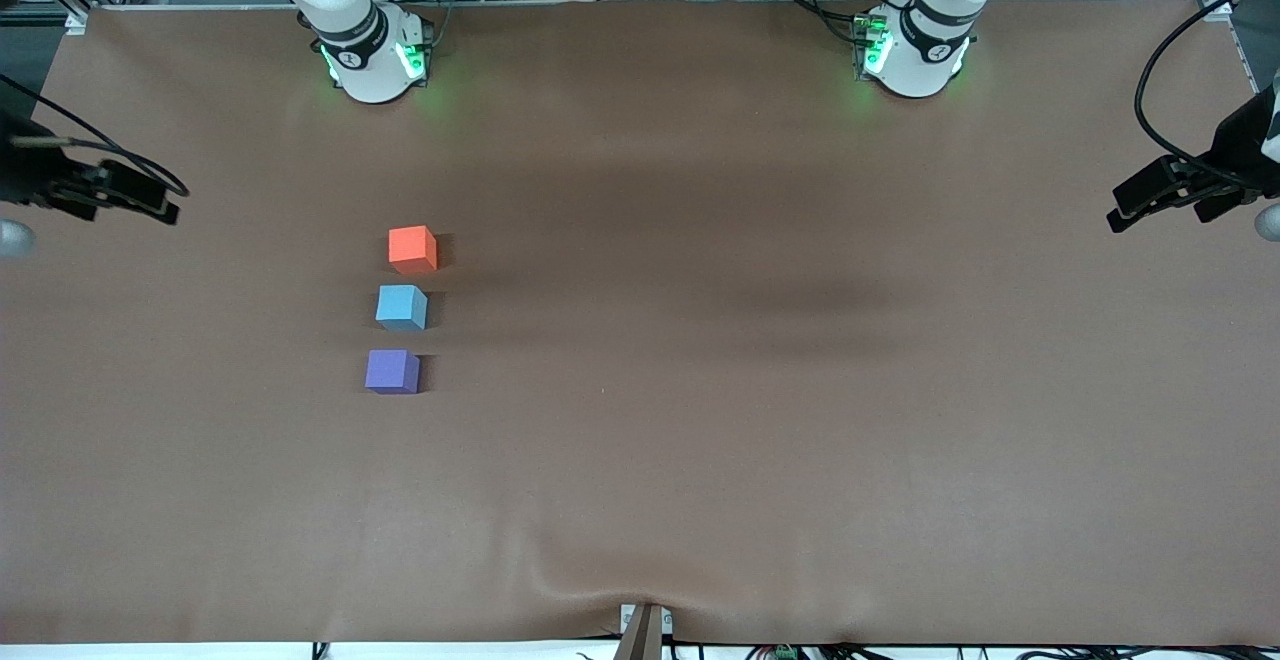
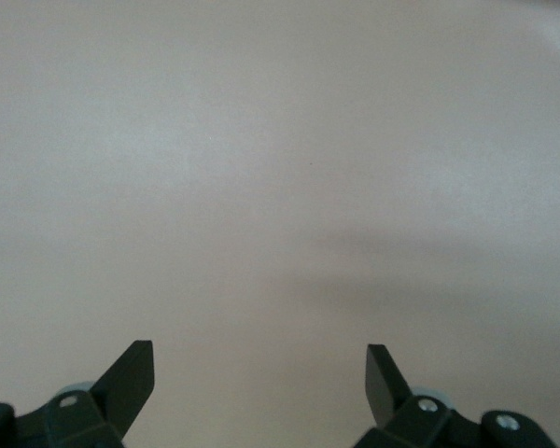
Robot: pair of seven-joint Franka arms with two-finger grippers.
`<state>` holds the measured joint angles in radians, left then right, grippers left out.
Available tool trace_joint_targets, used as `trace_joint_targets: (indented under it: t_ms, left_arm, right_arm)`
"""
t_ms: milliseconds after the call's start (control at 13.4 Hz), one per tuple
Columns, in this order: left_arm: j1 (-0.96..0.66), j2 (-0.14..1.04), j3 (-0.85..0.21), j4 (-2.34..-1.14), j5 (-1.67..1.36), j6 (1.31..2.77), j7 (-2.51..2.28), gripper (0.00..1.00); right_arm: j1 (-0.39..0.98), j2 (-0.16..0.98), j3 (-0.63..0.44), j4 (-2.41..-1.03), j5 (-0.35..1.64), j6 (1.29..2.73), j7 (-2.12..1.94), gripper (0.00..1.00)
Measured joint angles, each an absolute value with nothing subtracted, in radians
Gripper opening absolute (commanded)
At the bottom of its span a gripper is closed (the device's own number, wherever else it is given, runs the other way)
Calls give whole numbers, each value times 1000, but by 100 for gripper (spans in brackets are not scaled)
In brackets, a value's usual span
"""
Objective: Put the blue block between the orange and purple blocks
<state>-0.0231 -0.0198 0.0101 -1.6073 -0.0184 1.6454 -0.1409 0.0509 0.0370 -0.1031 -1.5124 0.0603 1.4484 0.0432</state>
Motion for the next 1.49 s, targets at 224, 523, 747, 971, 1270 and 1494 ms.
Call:
trace_joint_targets:
  t_ms: [224, 523, 747, 971, 1270, 1494]
  left_arm:
    - [-23, -20, 10, -1607, -18, 1645, -141, 100]
    - [-24, -20, 9, -1607, -18, 1645, -141, 100]
    - [-25, -20, 9, -1605, -18, 1630, -141, 100]
    - [-26, -24, 5, -1598, -18, 1562, -140, 100]
    - [-26, -28, -26, -1577, -18, 1516, -85, 100]
    - [-26, -30, -37, -1569, -18, 1512, -66, 100]
  right_arm:
    - [35, 34, -105, -1489, 57, 1393, 43, 100]
    - [30, 30, -107, -1459, 54, 1379, 40, 100]
    - [21, 30, -108, -1456, 34, 1402, 19, 100]
    - [-2, 31, -108, -1459, 23, 1425, -31, 100]
    - [-6, 35, -107, -1461, 23, 1445, -36, 100]
    - [-6, 36, -103, -1461, 23, 1445, -36, 100]
